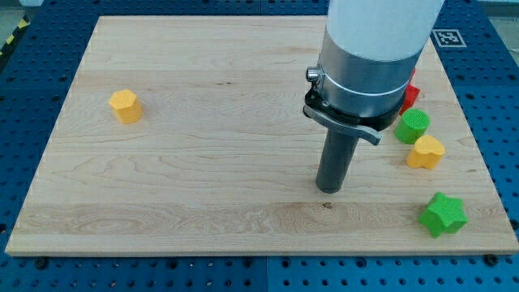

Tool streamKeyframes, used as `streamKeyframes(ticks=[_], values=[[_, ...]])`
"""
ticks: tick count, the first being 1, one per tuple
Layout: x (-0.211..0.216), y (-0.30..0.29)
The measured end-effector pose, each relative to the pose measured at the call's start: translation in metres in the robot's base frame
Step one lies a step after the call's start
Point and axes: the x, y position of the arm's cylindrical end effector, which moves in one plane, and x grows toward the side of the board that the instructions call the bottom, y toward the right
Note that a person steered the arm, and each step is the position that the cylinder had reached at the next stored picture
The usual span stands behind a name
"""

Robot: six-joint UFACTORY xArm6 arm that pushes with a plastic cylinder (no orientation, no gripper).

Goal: Point your arm at the yellow heart

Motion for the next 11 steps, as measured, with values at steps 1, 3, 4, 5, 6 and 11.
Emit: streamKeyframes(ticks=[1,3,4,5,6,11], values=[[0.0,0.015],[0.0,0.075],[0.0,0.091],[0.0,0.155],[0.0,0.185],[-0.053,0.172]])
